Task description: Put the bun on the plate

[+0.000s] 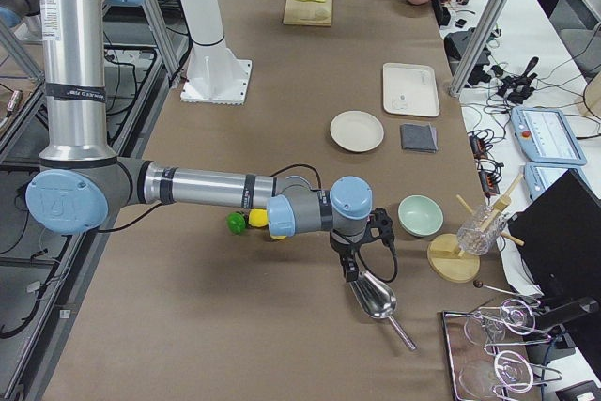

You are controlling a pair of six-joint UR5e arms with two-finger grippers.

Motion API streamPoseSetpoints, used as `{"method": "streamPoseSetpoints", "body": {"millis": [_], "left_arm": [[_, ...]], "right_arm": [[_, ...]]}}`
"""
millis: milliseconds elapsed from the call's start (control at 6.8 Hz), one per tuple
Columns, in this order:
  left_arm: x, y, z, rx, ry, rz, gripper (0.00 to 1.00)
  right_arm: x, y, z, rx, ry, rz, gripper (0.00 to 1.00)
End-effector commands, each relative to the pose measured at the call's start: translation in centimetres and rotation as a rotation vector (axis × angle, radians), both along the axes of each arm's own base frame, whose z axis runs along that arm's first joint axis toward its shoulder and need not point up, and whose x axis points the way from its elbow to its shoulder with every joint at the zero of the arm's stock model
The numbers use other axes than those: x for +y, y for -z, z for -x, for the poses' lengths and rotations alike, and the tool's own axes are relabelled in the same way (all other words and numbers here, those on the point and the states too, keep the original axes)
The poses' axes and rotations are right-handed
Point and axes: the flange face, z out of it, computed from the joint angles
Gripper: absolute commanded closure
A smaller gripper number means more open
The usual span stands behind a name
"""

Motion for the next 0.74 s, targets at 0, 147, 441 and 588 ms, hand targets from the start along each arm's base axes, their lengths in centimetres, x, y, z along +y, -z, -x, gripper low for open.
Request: {"method": "streamPoseSetpoints", "body": {"millis": [0,147,441,588], "left_arm": [[1.1,1.1,1.1,-0.011,0.013,0.004,0.02],[1.0,0.9,2.4,-0.020,0.044,0.005,0.02],[1.2,-0.6,4.6,-0.085,0.078,0.001,0.02],[1.3,-1.6,4.9,-0.135,0.069,-0.010,0.02]], "right_arm": [[-0.1,-0.7,-0.1,0.070,-0.004,0.006,0.00],[0.3,-1.3,-0.2,0.082,-0.004,0.017,0.00],[0.1,-0.9,0.1,0.062,-0.001,0.038,0.00],[-0.9,1.2,0.3,-0.006,0.000,0.077,0.00]]}}
